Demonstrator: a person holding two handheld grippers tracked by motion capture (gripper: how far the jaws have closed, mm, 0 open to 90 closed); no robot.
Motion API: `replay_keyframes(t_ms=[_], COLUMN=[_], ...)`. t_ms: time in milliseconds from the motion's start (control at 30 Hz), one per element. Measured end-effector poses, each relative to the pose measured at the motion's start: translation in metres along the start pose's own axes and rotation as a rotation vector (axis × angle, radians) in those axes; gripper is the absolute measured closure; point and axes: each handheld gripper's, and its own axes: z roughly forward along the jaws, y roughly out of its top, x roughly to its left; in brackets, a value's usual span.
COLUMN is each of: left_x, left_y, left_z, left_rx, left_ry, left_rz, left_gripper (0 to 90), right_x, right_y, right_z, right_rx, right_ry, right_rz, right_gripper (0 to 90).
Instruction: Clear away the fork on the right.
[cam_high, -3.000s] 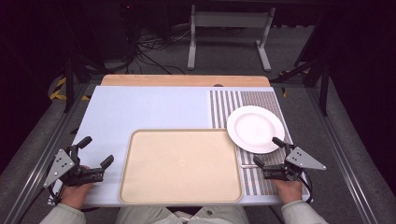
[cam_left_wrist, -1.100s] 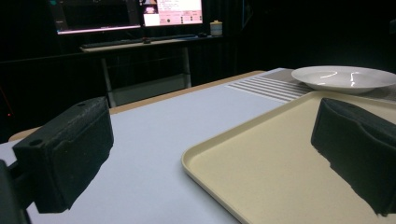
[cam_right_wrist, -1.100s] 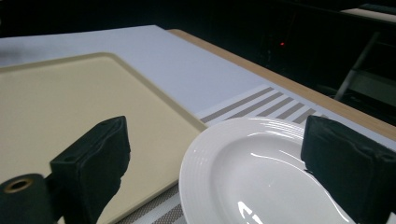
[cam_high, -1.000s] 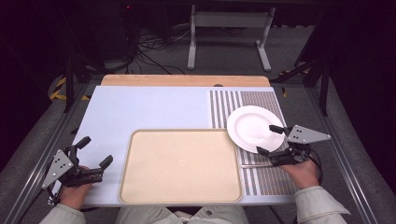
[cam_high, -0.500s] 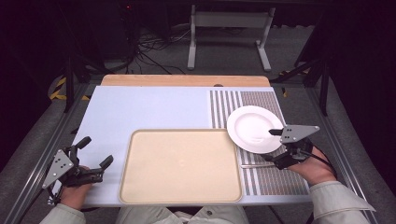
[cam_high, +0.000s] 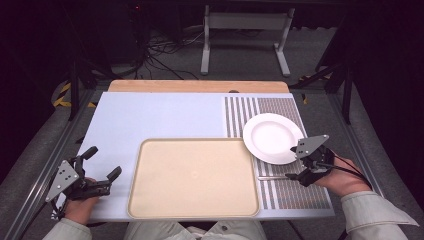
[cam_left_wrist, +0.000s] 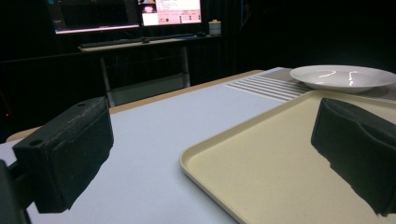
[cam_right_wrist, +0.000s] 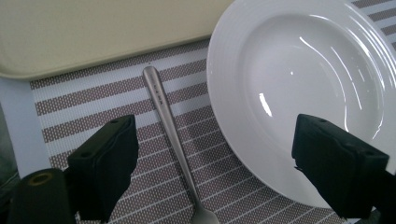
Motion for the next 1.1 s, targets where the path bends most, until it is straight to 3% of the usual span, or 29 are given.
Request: replay_keyframes(t_ms=[500, 800, 867, 1100], left_x=[0.000, 0.000, 0.000, 0.000], left_y=[0.000, 0.000, 0.000, 0.000], left_z=[0.000, -0.001, -0.001, -0.001], left_rx=[0.001, -0.006, -0.007, -0.008], left_ry=[0.002, 0.007, 0.006, 0.004], left_rz=[0.001, -0.005, -0.003, 0.000], left_gripper=[0.0, 0.0, 0.0, 0.0], right_x=[0.000, -0.002, -0.002, 0.001], right_y=[-0.008, -0.011, -0.013, -0.014], right_z=[0.011, 0.019, 0.023, 0.031], right_rx=[0.139, 0.157, 0.167, 0.193], right_ry=[0.075, 0.129, 0.152, 0.181], right_rz=[-0.027, -0.018, -0.049, -0.076], right_gripper=[19.9, 26.2, 31.7, 35.5])
